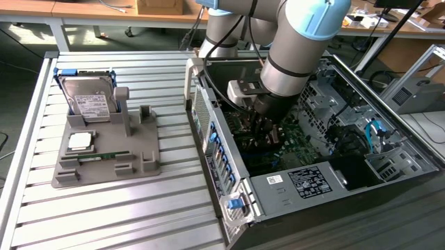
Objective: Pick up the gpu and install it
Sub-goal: 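Insert the gpu into the slot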
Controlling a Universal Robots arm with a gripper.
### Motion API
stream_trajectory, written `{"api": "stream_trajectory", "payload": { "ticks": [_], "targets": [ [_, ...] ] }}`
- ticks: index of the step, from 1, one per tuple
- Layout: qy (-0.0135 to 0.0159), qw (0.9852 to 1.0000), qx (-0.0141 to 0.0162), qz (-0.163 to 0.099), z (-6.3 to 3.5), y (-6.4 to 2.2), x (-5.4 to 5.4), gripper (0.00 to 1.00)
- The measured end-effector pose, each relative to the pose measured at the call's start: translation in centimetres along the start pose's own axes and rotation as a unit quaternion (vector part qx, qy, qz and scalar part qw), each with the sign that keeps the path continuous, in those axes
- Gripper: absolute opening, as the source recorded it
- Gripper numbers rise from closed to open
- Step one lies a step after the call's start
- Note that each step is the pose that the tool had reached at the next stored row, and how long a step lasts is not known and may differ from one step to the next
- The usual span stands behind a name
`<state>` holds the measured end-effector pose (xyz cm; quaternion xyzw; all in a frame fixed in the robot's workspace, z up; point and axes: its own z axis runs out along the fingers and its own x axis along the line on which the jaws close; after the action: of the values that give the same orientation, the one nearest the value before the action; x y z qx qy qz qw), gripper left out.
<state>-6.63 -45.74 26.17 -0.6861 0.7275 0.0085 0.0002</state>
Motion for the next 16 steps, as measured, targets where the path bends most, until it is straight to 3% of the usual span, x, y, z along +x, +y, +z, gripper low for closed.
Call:
{"api": "stream_trajectory", "payload": {
  "ticks": [16],
  "targets": [
    [-0.0001,1.0000,-0.0004,-0.005,0.48,-0.02,0.00,0.27]
  ]
}}
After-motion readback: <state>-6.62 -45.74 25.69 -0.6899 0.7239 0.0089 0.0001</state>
